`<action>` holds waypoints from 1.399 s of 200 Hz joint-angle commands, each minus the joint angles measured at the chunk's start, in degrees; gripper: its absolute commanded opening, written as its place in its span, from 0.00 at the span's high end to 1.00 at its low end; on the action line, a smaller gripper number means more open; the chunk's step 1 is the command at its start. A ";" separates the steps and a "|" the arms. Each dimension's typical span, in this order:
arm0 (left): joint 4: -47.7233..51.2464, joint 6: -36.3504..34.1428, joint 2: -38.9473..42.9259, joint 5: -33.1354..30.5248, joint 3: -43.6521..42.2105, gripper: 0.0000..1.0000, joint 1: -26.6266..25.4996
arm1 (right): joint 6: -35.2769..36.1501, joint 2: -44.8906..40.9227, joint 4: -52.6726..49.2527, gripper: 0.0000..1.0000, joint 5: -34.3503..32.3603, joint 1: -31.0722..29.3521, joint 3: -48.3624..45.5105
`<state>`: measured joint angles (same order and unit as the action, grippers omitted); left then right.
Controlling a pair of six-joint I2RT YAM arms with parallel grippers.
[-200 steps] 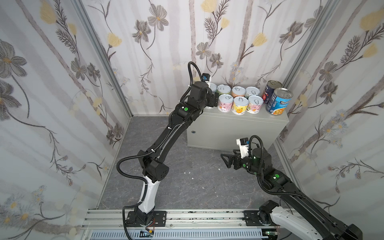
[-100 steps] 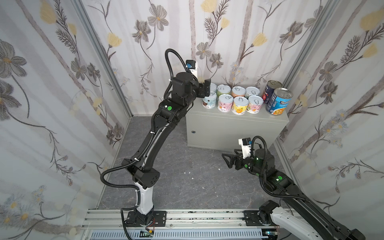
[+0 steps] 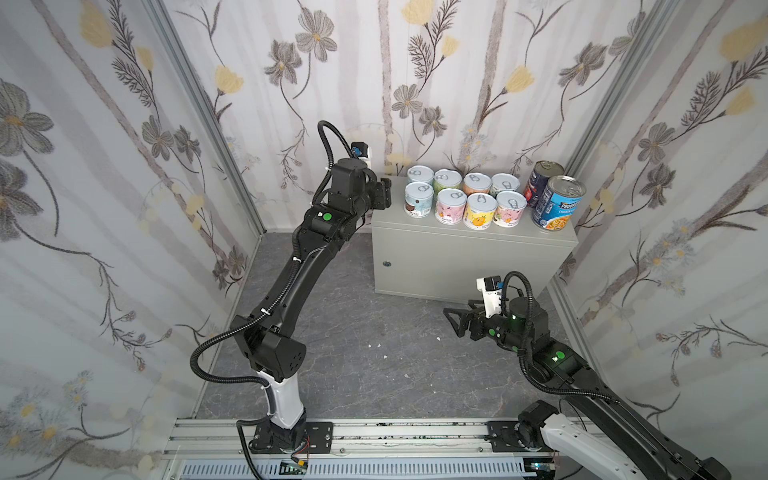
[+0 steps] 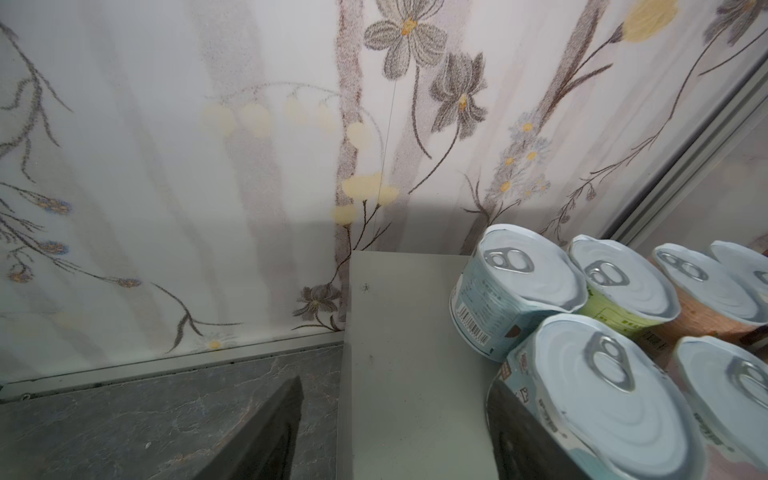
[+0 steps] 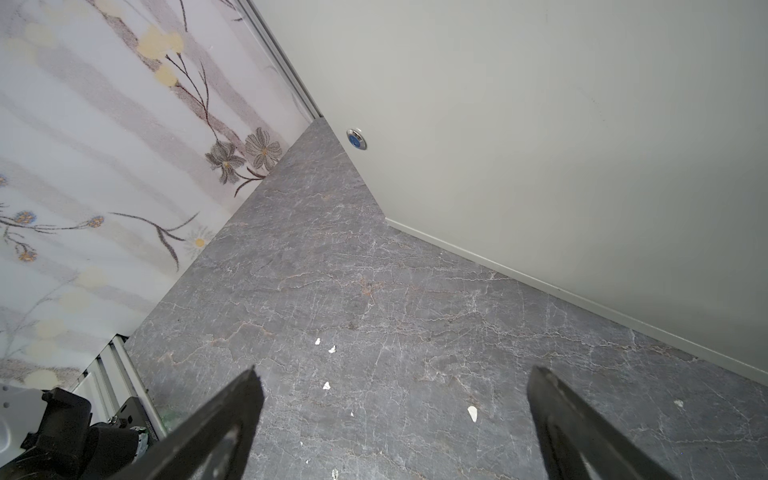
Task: Place and organize the canned foods onto the counter
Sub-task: 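Lower the can with the left gripper beside the pale-blue can at the row's end, then open the left gripper and lift it off the placed can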
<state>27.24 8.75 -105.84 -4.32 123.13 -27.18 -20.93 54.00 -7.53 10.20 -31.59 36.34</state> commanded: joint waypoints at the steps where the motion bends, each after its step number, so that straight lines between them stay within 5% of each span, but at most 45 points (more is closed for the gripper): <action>1: -1.42 -0.97 -1.39 0.49 0.12 0.31 0.20 | -0.17 0.21 1.18 0.00 0.70 -0.12 -0.07; 185: -1.40 -0.45 -7.96 2.95 3.17 0.34 -2.62 | 0.14 -1.09 1.49 0.00 0.07 -0.03 -2.10; 280: -1.47 -1.25 0.92 -1.33 -1.71 0.27 -2.62 | 0.77 -6.50 1.29 0.00 -8.55 0.00 -2.06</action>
<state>27.24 8.01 -108.09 -3.57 123.04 -29.78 -20.91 49.76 -7.62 6.87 -31.55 34.28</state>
